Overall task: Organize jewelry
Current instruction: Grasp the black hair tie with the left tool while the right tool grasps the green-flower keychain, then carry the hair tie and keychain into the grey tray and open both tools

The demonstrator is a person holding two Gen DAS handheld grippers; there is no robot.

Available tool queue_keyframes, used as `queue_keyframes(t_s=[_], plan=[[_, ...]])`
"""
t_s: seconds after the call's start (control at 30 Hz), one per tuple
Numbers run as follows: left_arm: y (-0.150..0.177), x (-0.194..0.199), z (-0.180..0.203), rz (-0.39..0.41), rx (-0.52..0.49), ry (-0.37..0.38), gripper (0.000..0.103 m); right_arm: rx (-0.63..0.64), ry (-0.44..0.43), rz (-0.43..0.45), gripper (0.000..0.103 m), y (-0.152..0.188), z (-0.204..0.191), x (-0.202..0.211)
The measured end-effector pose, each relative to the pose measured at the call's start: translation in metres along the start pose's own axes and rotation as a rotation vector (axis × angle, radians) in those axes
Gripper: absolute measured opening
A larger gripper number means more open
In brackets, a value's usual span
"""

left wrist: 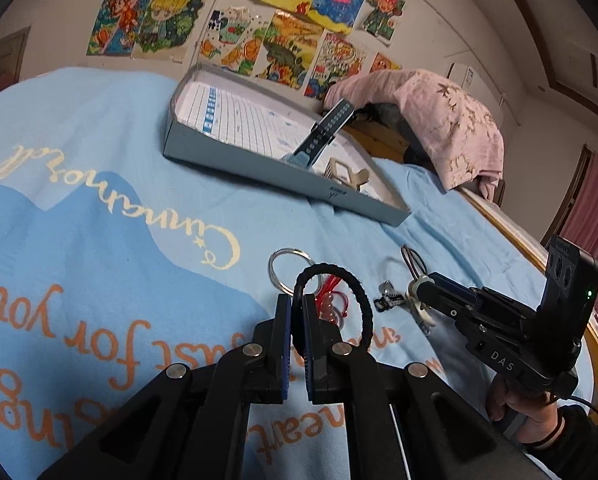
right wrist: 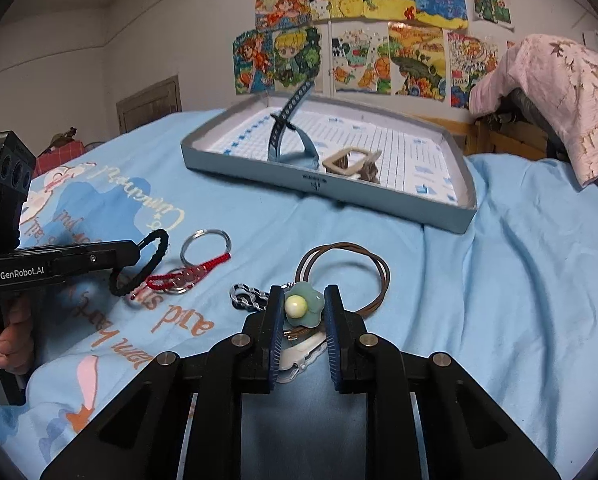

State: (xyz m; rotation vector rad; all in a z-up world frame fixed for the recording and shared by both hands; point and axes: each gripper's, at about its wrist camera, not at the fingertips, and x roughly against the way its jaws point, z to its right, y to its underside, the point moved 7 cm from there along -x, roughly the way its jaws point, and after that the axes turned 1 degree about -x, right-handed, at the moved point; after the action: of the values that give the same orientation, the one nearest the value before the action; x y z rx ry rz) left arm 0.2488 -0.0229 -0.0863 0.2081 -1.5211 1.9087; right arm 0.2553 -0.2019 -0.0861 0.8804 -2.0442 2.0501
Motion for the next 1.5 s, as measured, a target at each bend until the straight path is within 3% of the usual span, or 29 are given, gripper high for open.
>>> queue_keyframes(t_s=[0.2, 0.33, 0.47, 0.63, 0.83, 1.07, 1.5], plan=[[-0.008, 0.002, 0.003, 0.013, 0.005, 0.0, 0.005, 0.035, 0.013, 0.041, 0.017, -0.006, -0.005, 0.007], [-0.032, -0.001, 0.001, 0.02, 0.04, -0.026, 0.005, 0.038, 0.01, 0.089, 0.017, -0.027, -0.002, 0.016], [-0.067, -0.004, 0.004, 0.079, 0.006, -0.078, 0.005, 0.016, 0.023, 0.135, 0.018, -0.054, 0.009, 0.016], [-0.11, -0.02, 0.004, 0.12, -0.034, -0.138, 0.005, -0.031, 0.048, 0.154, 0.017, -0.085, 0.031, -0.006], [-0.141, -0.057, -0.016, 0.093, -0.028, -0.19, 0.005, -0.051, 0.087, 0.118, 0.017, -0.109, 0.047, -0.055], [-0.143, -0.098, -0.031, 0.017, -0.006, -0.213, 0.005, -0.066, 0.173, 0.049, 0.017, -0.115, 0.064, -0.093], [-0.129, -0.115, -0.03, -0.047, -0.037, -0.221, 0.006, -0.11, 0.163, -0.046, 0.018, -0.094, 0.074, -0.118]])
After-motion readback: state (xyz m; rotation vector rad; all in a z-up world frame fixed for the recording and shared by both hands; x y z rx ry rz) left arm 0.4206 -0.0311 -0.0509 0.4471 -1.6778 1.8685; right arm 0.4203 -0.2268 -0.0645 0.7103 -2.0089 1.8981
